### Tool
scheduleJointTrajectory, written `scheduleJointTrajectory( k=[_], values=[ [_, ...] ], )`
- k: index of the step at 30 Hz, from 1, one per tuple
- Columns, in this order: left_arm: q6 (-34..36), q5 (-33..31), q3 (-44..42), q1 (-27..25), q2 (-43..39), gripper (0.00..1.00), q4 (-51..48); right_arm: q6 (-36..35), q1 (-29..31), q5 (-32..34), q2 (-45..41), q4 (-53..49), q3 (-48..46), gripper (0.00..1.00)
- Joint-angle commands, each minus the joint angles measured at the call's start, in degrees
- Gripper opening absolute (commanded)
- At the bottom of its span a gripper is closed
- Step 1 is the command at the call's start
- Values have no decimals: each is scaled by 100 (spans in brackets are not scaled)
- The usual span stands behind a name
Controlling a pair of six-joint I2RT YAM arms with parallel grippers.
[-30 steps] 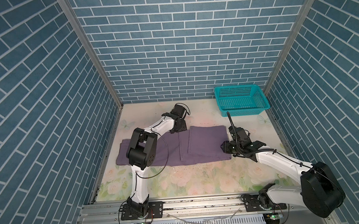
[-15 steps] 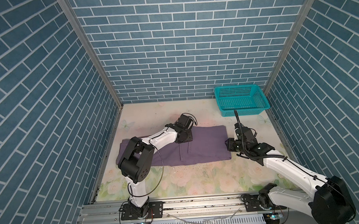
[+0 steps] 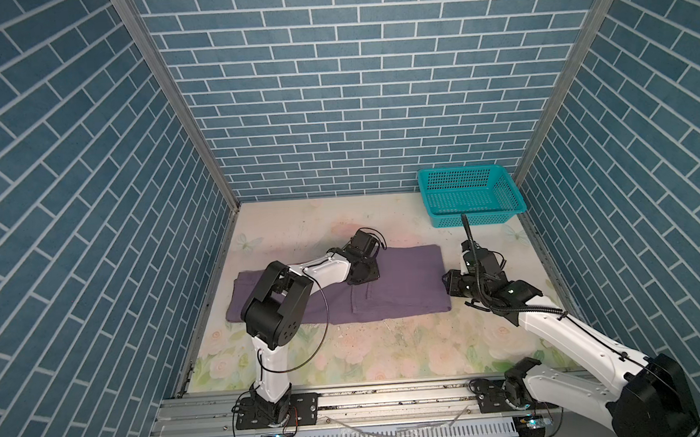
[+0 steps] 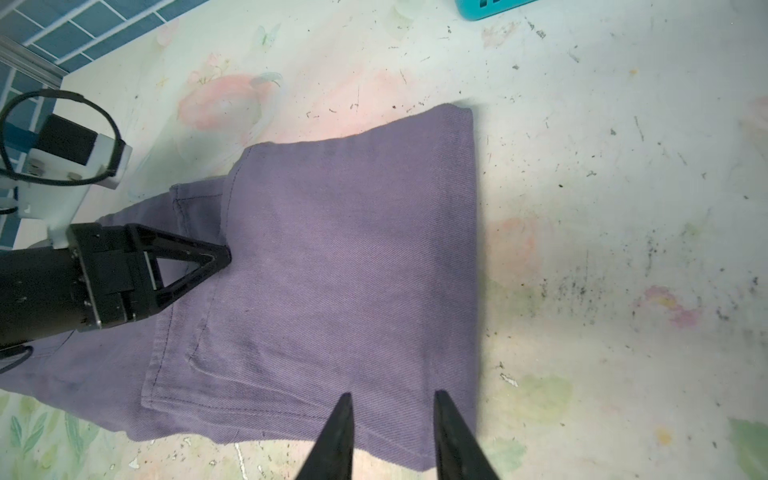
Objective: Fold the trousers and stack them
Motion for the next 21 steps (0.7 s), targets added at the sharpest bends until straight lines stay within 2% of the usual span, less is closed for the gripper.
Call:
scheduleJointTrajectory(
  k=[1,4,9,14,21],
  values=[
    [-51,67,57,-66,137,22,-181,171,-36,185,-11,-160,-78,34],
    [-53,59,70,-67,32,11,-282,233,-45,156,132,-227,-27,34],
    [44,-136,212,-64,-313,11,-706,250,-57,62,326,-263,48,32],
    [124,-417,365,-64,-575,1,-1230,316,-58,39,436,-288,91,32],
    [187,-521,325,-62,-869,0,-1424,340,-58,12,471,-279,50,30]
  ],
)
